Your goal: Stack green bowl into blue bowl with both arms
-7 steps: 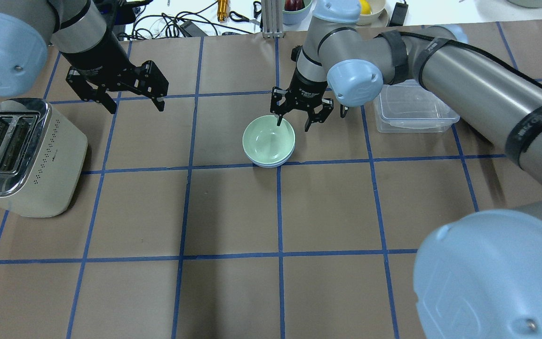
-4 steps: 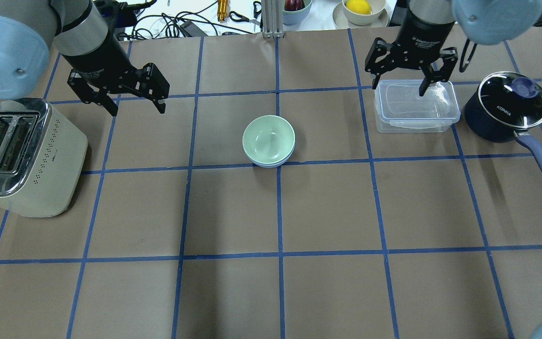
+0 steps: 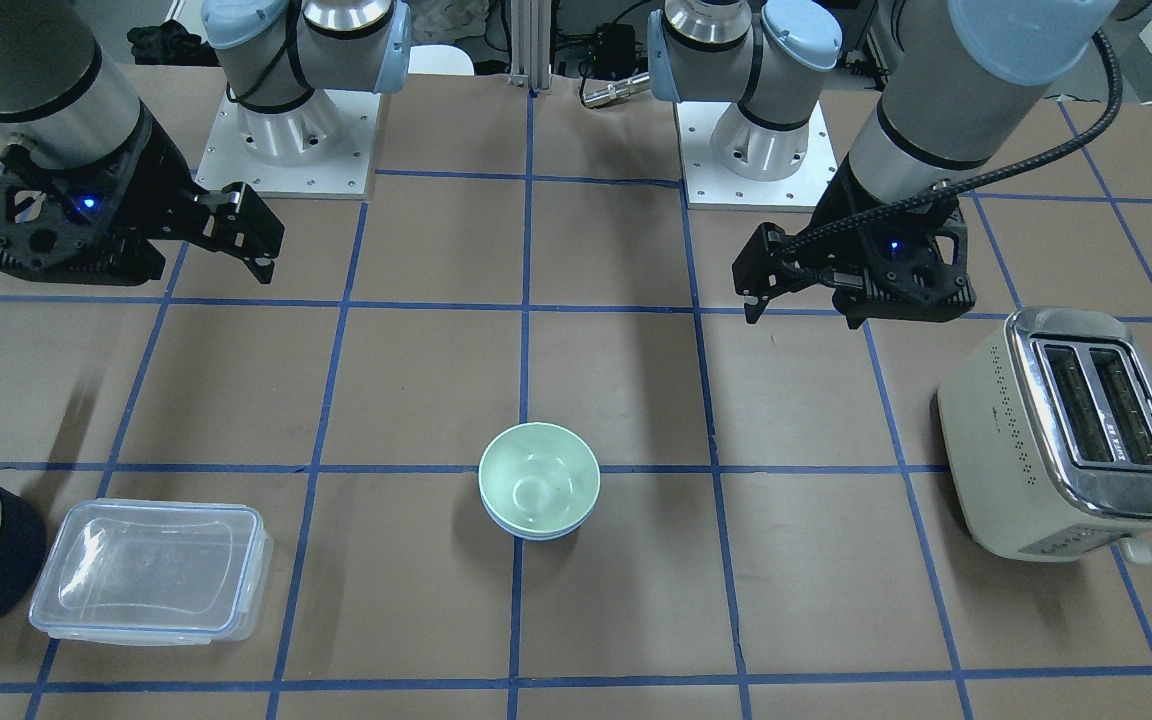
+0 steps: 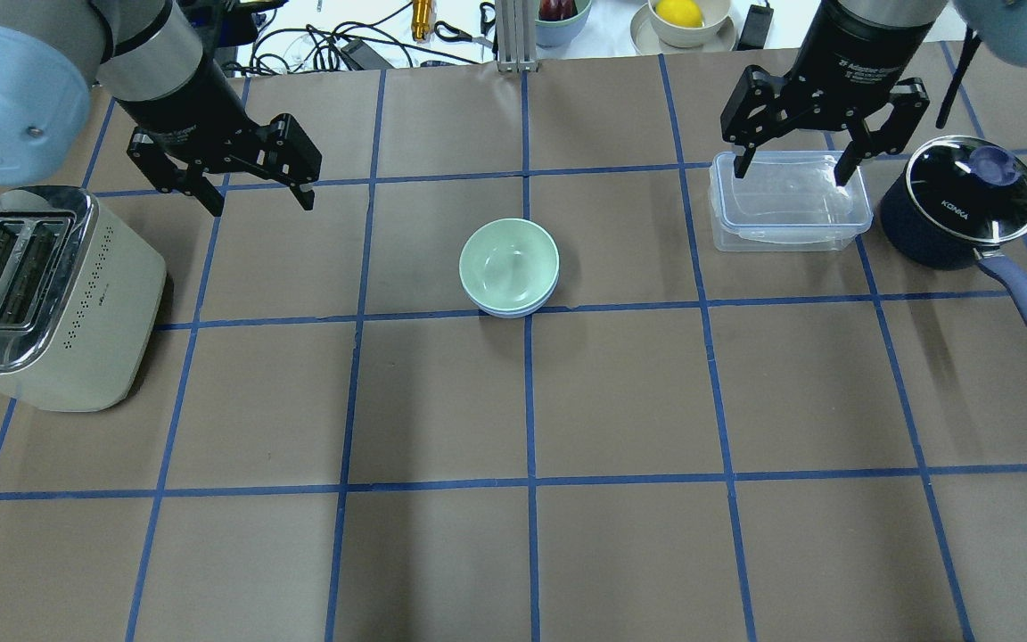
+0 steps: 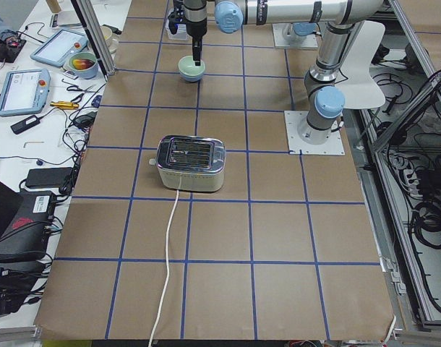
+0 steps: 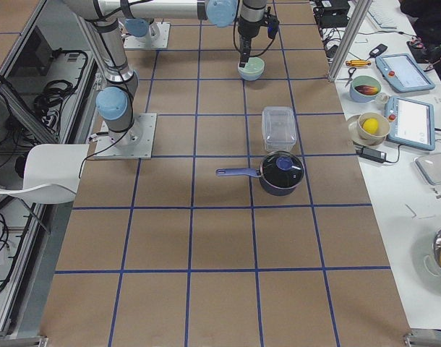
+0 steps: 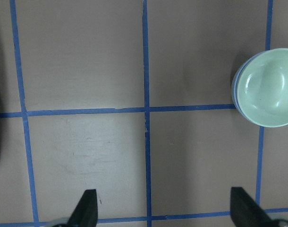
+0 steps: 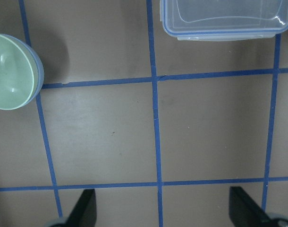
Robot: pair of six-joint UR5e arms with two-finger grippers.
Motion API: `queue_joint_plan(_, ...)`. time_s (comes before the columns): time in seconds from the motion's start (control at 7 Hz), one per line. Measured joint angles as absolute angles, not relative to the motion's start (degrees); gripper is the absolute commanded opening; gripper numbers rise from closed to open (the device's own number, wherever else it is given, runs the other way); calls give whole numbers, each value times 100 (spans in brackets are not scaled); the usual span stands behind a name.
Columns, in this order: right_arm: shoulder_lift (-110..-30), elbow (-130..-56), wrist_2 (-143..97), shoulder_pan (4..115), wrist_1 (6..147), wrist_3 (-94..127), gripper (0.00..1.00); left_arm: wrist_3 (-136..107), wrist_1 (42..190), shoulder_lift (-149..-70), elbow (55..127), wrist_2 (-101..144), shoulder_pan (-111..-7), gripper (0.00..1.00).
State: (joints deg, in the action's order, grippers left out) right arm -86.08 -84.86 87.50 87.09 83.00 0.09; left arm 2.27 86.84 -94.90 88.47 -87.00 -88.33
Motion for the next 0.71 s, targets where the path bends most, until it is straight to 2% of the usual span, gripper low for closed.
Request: queue_joint_plan(0.71,-8803,-8658,8999,8719,8202,353,100,120,8684,-9505,8914,-8705,-8833,100)
